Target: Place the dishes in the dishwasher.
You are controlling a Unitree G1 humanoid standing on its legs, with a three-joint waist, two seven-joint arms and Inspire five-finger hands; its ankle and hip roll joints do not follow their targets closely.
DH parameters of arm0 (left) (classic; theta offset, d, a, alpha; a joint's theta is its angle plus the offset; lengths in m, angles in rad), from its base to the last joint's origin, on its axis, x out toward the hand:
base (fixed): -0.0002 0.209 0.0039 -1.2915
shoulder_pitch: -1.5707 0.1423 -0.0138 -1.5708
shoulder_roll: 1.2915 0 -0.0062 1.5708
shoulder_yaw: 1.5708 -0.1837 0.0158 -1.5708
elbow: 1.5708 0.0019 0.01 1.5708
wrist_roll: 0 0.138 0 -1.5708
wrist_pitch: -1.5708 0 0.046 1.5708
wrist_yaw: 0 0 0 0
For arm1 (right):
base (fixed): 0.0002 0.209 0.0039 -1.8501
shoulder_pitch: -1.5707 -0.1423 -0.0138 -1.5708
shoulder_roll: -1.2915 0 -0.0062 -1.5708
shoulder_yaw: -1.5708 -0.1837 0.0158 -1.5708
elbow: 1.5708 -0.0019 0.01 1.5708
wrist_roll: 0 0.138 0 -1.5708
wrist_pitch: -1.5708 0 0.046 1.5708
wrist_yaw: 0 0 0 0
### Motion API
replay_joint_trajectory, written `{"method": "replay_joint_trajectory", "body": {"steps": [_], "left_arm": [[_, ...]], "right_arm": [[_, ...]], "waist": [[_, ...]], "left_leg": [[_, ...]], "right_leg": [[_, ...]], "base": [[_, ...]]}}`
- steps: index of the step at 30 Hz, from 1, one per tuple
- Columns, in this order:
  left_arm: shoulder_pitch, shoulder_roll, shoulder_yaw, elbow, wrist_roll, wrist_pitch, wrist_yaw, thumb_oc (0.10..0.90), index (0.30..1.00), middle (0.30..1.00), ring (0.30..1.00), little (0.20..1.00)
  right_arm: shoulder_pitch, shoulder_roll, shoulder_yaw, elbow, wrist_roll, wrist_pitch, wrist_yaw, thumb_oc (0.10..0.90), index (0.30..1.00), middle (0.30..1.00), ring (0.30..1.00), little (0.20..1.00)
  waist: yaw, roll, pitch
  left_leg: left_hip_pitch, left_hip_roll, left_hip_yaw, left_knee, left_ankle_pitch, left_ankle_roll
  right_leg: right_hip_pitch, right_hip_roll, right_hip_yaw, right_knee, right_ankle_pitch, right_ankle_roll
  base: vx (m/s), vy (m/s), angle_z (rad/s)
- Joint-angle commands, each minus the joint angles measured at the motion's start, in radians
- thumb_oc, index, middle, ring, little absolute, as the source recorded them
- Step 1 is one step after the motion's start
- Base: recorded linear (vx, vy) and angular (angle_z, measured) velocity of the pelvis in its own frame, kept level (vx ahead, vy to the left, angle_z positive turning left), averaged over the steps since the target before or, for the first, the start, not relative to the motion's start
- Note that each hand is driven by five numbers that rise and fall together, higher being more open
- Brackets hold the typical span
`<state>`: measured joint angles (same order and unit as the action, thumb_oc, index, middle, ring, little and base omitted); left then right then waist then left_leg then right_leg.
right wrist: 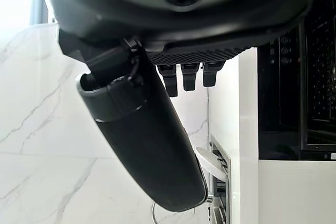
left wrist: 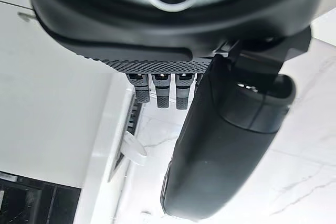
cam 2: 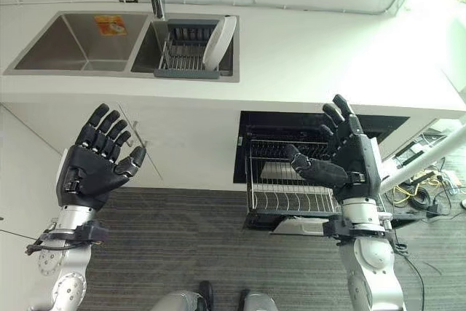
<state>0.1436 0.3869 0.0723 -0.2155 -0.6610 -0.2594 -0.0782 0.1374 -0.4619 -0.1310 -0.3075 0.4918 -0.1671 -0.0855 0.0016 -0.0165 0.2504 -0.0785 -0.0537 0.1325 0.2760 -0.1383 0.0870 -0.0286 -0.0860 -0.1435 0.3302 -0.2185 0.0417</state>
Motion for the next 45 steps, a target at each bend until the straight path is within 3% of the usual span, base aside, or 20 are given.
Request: {"method": "replay_joint_trajectory", "body": {"steps": [1,2,3,5,6,8,10,12,14,17,21,23,25,26,27,28,32,34,45], "left_arm": [[-0.064,0.023,0.021,-0.121,-0.054,-0.126,-0.076,0.8,0.9,0.9,0.9,0.9],[-0.069,0.02,0.017,-0.125,-0.058,-0.133,-0.084,0.8,0.9,0.9,0.9,0.9],[-0.076,0.012,0.017,-0.13,-0.058,-0.144,-0.1,0.8,0.9,0.9,0.9,0.9],[-0.086,0.009,0.018,-0.129,-0.05,-0.159,-0.105,0.8,0.9,0.9,0.9,0.9],[-0.088,0.011,0.016,-0.131,-0.047,-0.162,-0.098,0.8,0.9,0.9,0.9,0.9],[-0.077,0.015,0.019,-0.144,-0.027,-0.174,-0.088,0.8,0.9,0.9,0.9,0.9],[-0.056,0.012,0.026,-0.155,-0.024,-0.192,-0.088,0.8,0.9,0.9,0.9,0.9],[-0.048,0.004,0.031,-0.157,-0.038,-0.206,-0.102,0.8,0.9,0.9,0.9,0.9],[-0.054,0.013,0.032,-0.154,-0.03,-0.208,-0.103,0.8,0.9,0.9,0.9,0.9],[-0.081,0.04,0.047,-0.162,-0.039,-0.19,-0.121,0.8,0.9,0.9,0.9,0.9],[-0.148,0.058,0.042,-0.185,0.023,-0.151,-0.108,0.8,0.9,0.9,0.9,0.9],[-0.167,0.06,0.03,-0.186,0.064,-0.141,-0.089,0.8,0.9,0.9,0.9,0.9],[-0.176,0.063,0.024,-0.188,0.096,-0.144,-0.083,0.8,0.9,0.9,0.9,0.9],[-0.179,0.072,0.019,-0.196,0.136,-0.155,-0.067,0.8,0.9,0.9,0.9,0.9],[-0.187,0.084,0.014,-0.196,0.142,-0.157,-0.065,0.8,0.9,0.9,0.9,0.9],[-0.19,0.088,0.011,-0.195,0.139,-0.159,-0.065,0.8,0.9,0.9,0.9,0.9],[-0.196,0.088,-0.002,-0.186,0.161,-0.169,-0.052,0.8,0.9,0.9,0.9,0.9],[-0.205,0.083,-0.021,-0.185,0.195,-0.158,-0.034,0.8,0.9,0.9,0.9,0.9],[-0.19,0.077,-0.044,-0.186,0.204,-0.131,-0.001,0.8,0.9,0.9,0.9,0.9]], "right_arm": [[-0.116,-0.048,-0.039,-0.019,-0.018,-0.078,-0.013,0.8,0.9,0.9,0.9,0.9],[-0.117,-0.051,-0.042,-0.015,-0.025,-0.083,-0.017,0.8,0.9,0.9,0.9,0.9],[-0.119,-0.058,-0.047,-0.013,-0.037,-0.082,-0.023,0.8,0.9,0.9,0.9,0.9],[-0.134,-0.061,-0.049,-0.014,-0.037,-0.063,-0.022,0.8,0.9,0.9,0.9,0.9],[-0.145,-0.059,-0.044,-0.013,-0.037,-0.051,-0.019,0.8,0.9,0.9,0.9,0.9],[-0.14,-0.062,-0.047,-0.015,-0.044,-0.043,-0.001,0.8,0.9,0.9,0.9,0.9],[-0.129,-0.071,-0.055,-0.022,-0.03,-0.039,0.014,0.8,0.9,0.9,0.9,0.9],[-0.127,-0.091,-0.061,-0.017,-0.011,-0.043,0.011,0.8,0.9,0.9,0.9,0.9],[-0.109,-0.087,-0.074,-0.02,-0.003,-0.054,0.014,0.8,0.9,0.9,0.9,0.9],[-0.066,-0.065,-0.101,-0.06,0.026,-0.056,0.004,0.8,0.9,0.9,0.9,0.9],[-0.076,-0.011,-0.093,-0.067,-0.016,-0.047,-0.047,0.8,0.9,0.9,0.9,0.9],[-0.097,0.012,-0.074,-0.059,-0.018,-0.027,-0.046,0.8,0.9,0.9,0.9,0.9],[-0.108,0.024,-0.055,-0.056,-0.038,-0.017,-0.038,0.8,0.9,0.9,0.9,0.9],[-0.116,0.02,-0.041,-0.049,-0.039,-0.014,-0.03,0.8,0.9,0.9,0.9,0.9],[-0.117,0.0,-0.044,-0.048,-0.021,-0.012,-0.03,0.8,0.9,0.9,0.9,0.9],[-0.118,-0.008,-0.048,-0.044,-0.013,-0.015,-0.022,0.8,0.9,0.9,0.9,0.9],[-0.13,-0.033,-0.064,-0.03,0.033,-0.034,0.001,0.8,0.9,0.9,0.9,0.9],[-0.134,-0.033,-0.06,-0.026,0.049,-0.039,0.012,0.8,0.9,0.9,0.9,0.9],[-0.192,-0.048,-0.03,-0.021,0.058,-0.063,-0.014,0.8,0.9,0.9,0.9,0.9]], "waist": [[0.003,-0.019,-0.073],[0.009,-0.029,-0.061],[0.014,-0.058,-0.04],[0.003,-0.053,-0.023],[0.002,-0.034,-0.02],[0.009,0.007,-0.027],[0.02,0.022,-0.036],[0.027,0.029,-0.05],[0.022,0.026,-0.066],[0.02,0.008,-0.087],[0.019,-0.015,-0.089],[0.025,-0.006,-0.088],[0.023,0.009,-0.082],[0.013,0.017,-0.073],[0.006,0.007,-0.071],[0.003,-0.004,-0.068],[-0.013,-0.028,-0.056],[-0.032,-0.038,-0.057],[-0.029,-0.021,-0.112]], "left_leg": [[0.048,0.058,0.027,0.024,-0.018,-0.136],[0.05,0.06,0.052,0.024,0.056,-0.156],[0.047,0.052,0.096,0.071,0.131,-0.176],[0.015,0.123,0.142,0.024,0.145,-0.183],[-0.019,0.177,0.148,0.024,0.119,-0.188],[-0.122,0.261,0.068,0.024,0.104,-0.211],[-0.189,0.286,-0.021,0.024,0.159,-0.237],[-0.211,0.296,-0.031,0.024,0.157,-0.243],[-0.192,0.284,-0.011,0.024,0.128,-0.231],[-0.152,0.219,-0.015,0.024,0.073,-0.196],[-0.115,0.129,-0.048,0.024,0.036,-0.144],[-0.097,0.112,-0.054,0.024,0.021,-0.12],[-0.081,0.11,-0.059,0.024,0.013,-0.104],[-0.07,0.113,-0.061,0.024,0.01,-0.099],[-0.067,0.103,-0.057,0.024,0.009,-0.096],[-0.062,0.094,-0.053,0.024,0.005,-0.096],[-0.043,0.078,-0.046,0.024,-0.014,-0.105],[-0.031,0.065,-0.052,0.024,-0.037,-0.099],[0.004,0.077,-0.031,0.024,-0.075,-0.099]], "right_leg": [[-0.01,0.02,-0.039,-0.03,0.043,0.024],[-0.002,0.007,-0.042,-0.03,0.043,0.015],[0.005,-0.029,-0.048,-0.03,0.051,0.002],[0.011,-0.032,-0.041,-0.03,0.056,0.015],[0.016,-0.02,-0.037,-0.03,0.048,0.026],[0.023,-0.003,-0.019,-0.03,0.029,0.048],[0.043,0.011,0.018,-0.03,0.011,0.05],[0.071,-0.006,0.03,-0.03,-0.011,0.066],[0.083,-0.045,0.025,-0.03,-0.006,0.096],[0.084,-0.109,0.014,-0.03,0.017,0.142],[0.079,-0.191,-0.039,-0.03,0.176,0.152],[0.113,-0.197,-0.071,-0.03,0.255,0.144],[0.13,-0.17,-0.094,-0.03,0.303,0.137],[0.108,-0.116,-0.1,-0.03,0.276,0.123],[0.082,-0.067,-0.104,-0.03,0.211,0.113],[0.057,-0.054,-0.109,-0.03,0.192,0.112],[-0.051,-0.047,-0.092,-0.03,0.139,0.103],[-0.099,-0.048,-0.042,-0.03,0.178,0.115],[-0.086,0.002,0.017,-0.03,0.098,0.076]], "base": [[0.13,-0.131,0.07],[0.1,-0.13,0.16],[0.1,-0.023,0.17],[0.16,0.159,0.32],[0.21,0.346,0.43],[0.31,0.43,0.2],[0.36,0.404,-0.31],[0.32,0.411,-0.62],[0.24,0.341,-0.72],[0.21,0.278,-0.4],[0.24,0.273,0.46],[0.24,0.287,0.28],[0.2,0.248,0.13],[0.18,0.204,0.01],[0.15,0.114,0.0],[0.11,0.012,-0.1],[0.08,-0.059,-0.11],[0.12,-0.118,0.07],[0.11,-0.093,0.04]]}}
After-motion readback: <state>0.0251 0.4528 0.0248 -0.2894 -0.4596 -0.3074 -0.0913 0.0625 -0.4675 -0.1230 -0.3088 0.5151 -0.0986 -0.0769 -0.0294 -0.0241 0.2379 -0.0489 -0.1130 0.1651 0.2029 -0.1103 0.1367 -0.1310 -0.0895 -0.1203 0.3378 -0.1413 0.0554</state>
